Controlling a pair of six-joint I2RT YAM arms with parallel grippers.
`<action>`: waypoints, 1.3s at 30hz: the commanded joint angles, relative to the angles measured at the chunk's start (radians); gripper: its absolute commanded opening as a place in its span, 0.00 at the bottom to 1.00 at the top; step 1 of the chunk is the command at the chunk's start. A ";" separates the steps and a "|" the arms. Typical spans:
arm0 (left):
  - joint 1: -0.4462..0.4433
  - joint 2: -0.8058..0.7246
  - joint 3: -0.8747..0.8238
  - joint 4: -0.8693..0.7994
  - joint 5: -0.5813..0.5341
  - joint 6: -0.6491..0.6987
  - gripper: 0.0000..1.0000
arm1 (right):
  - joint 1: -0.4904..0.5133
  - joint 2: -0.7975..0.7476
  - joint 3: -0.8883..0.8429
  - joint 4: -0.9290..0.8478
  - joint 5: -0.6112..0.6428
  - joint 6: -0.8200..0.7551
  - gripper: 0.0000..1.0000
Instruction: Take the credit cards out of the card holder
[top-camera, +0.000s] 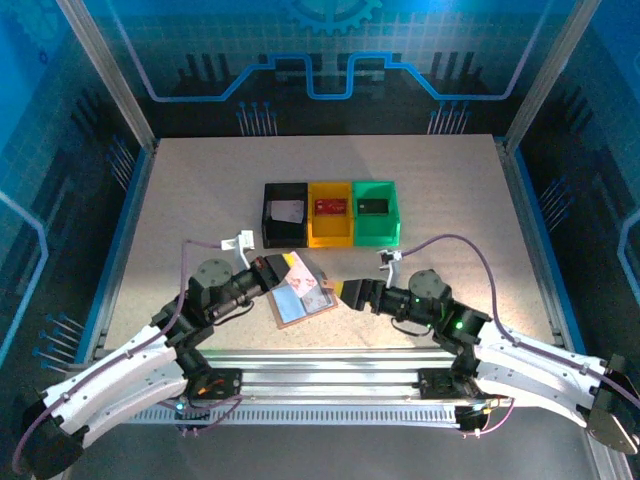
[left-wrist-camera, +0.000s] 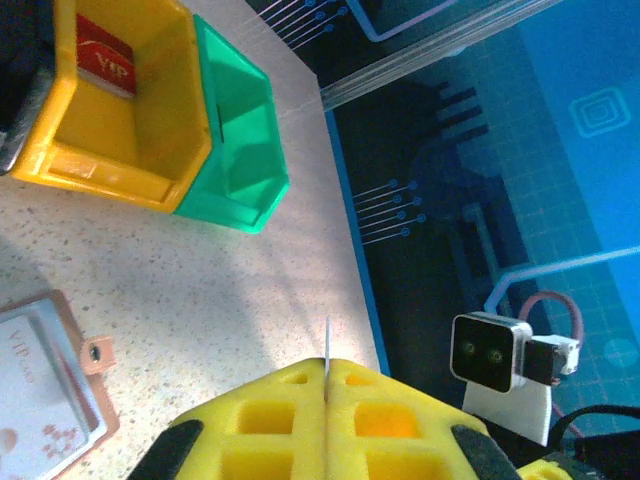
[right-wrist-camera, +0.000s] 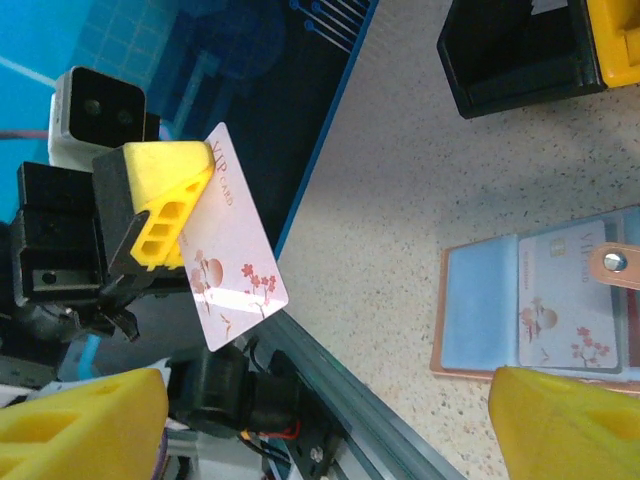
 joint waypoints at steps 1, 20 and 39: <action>-0.028 0.021 -0.011 0.118 -0.066 -0.020 0.00 | 0.053 0.016 -0.010 0.153 0.125 0.062 0.83; -0.094 0.070 -0.052 0.273 -0.131 -0.057 0.00 | 0.192 0.229 0.017 0.474 0.223 0.078 0.69; -0.105 0.060 -0.110 0.361 -0.128 -0.085 0.00 | 0.200 0.334 0.055 0.615 0.245 -0.011 0.22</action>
